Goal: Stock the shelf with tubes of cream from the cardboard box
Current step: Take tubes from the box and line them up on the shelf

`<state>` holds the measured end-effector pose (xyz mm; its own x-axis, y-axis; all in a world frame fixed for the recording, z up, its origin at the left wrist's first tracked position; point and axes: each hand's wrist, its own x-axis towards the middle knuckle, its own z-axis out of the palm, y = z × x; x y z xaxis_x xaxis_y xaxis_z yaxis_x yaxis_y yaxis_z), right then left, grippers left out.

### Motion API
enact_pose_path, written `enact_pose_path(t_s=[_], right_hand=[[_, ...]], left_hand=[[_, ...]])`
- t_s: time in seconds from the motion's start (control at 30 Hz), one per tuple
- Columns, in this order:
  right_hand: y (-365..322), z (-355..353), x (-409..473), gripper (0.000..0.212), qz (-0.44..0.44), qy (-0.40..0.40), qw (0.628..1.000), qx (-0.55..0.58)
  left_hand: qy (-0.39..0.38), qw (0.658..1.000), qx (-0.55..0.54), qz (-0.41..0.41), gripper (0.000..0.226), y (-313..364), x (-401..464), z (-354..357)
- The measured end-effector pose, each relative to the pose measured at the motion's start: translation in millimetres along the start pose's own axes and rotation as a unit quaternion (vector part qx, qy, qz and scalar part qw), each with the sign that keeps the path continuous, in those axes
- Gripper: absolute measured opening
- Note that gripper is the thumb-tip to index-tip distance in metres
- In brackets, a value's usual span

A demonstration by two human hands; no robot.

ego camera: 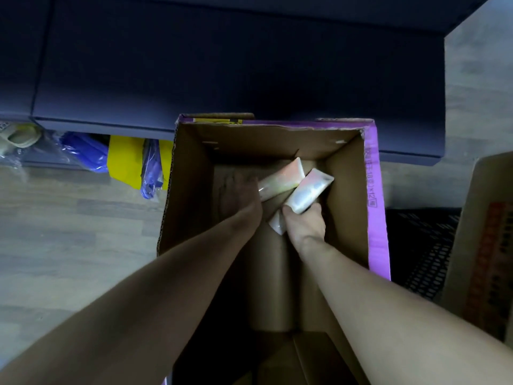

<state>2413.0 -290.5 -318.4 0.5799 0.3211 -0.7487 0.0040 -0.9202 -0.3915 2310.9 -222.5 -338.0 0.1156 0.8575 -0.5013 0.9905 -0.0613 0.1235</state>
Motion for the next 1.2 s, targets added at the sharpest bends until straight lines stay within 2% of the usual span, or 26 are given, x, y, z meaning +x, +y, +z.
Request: enact_pose_path(t_s=[0.1,0.17,0.23,0.37,0.53,0.67,0.87,1.07,1.2], right_hand=[[11.7,0.6,-7.9,0.054,-0.002,0.017,1.000,-0.009],[17.3,5.5,-12.7,0.045,-0.006,0.053,0.998,-0.025],[22.5,12.3,-14.5,0.044,-0.014,0.105,0.993,-0.048],[22.2,18.2,-11.1,0.045,-0.019,0.146,0.985,-0.087],[26.1,13.7,-0.7,0.059,-0.028,0.128,0.982,-0.133],[26.8,7.9,-5.5,0.056,-0.029,0.106,0.983,-0.146],[27.2,-2.6,-36.2,0.055,-0.026,0.060,0.991,-0.121],[14.2,-15.7,-69.9,0.052,-0.054,0.054,0.994,-0.078],[2.0,-24.2,-96.5,0.053,-0.082,0.071,0.992,-0.059]], left_hand=[[-0.003,1.000,-0.001,-0.024,0.039,-5.8,-11.5,5.3],[-0.041,0.998,-0.004,-0.051,0.044,-6.5,-18.7,6.9],[-0.076,0.994,-0.012,-0.078,0.051,-4.6,-24.5,10.5],[-0.074,0.992,-0.044,-0.092,0.059,-2.3,-29.2,16.8],[-0.040,0.993,-0.088,-0.069,0.052,-11.4,-31.2,23.8],[-0.084,0.980,-0.146,-0.108,0.058,-11.9,-34.6,17.2],[-0.130,0.972,-0.138,-0.139,0.068,-16.1,-58.8,-6.9],[-0.088,0.979,-0.157,-0.094,0.059,-23.1,-88.2,-38.4],[-0.075,0.973,-0.203,-0.076,0.064,-26.1,-103.8,-65.9]])
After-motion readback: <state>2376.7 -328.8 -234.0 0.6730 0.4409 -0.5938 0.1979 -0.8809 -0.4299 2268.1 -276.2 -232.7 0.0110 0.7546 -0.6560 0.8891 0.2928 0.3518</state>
